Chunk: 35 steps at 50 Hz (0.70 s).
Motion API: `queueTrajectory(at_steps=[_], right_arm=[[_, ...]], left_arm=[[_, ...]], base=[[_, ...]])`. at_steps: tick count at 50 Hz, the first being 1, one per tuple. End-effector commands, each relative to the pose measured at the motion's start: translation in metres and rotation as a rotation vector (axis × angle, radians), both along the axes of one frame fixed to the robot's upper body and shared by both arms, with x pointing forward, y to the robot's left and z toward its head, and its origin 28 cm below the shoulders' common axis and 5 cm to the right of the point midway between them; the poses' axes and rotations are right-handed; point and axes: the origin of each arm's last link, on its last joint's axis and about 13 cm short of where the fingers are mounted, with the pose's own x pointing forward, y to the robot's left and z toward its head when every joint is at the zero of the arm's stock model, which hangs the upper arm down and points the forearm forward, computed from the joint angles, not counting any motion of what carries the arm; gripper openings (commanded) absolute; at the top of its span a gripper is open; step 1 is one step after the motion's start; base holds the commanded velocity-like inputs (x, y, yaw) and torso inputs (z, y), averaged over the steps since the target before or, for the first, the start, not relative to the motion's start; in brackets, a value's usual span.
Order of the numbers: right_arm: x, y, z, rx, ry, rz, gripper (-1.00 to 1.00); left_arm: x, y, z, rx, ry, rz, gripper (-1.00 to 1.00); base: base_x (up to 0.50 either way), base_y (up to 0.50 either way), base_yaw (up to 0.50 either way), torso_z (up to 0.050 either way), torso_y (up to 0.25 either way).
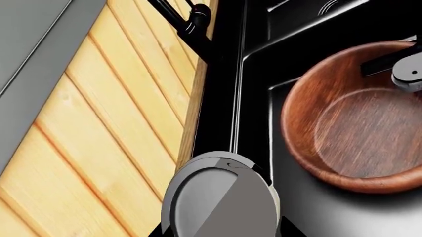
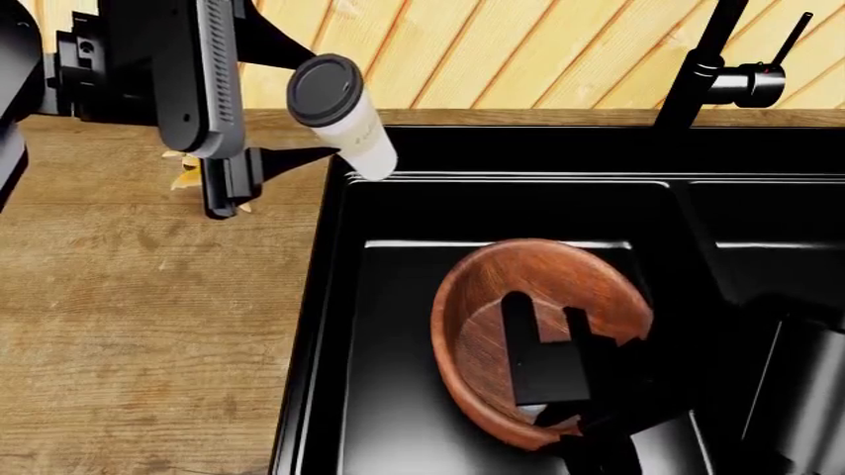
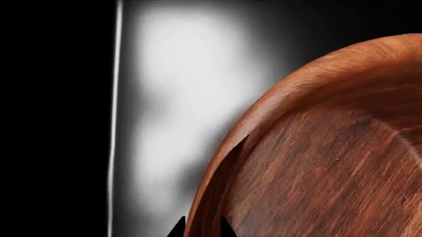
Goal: Pick the cup and bowl from the sink and place them on the counter for drying.
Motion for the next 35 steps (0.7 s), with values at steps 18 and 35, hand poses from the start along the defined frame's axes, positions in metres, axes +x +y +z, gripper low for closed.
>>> queueTrajectory(at_steps=[18,35], right_arm=[[-0.005,0.0,0.027,-0.001,-0.049,0.025,-1.0],[-0.031,0.003,0.042,-0.005,-0.078,0.079,-1.0]], left_arm=[[0.005,0.0,-0.005,-0.077,-0.092,-0.042,-1.0],[-0.004,0.008,0.029,-0.036,-0.112,-0.028,-1.0]], base=[[0.0,0.0,0.0,0.0,0.001],[0.0,0.0,0.0,0.0,0.001]])
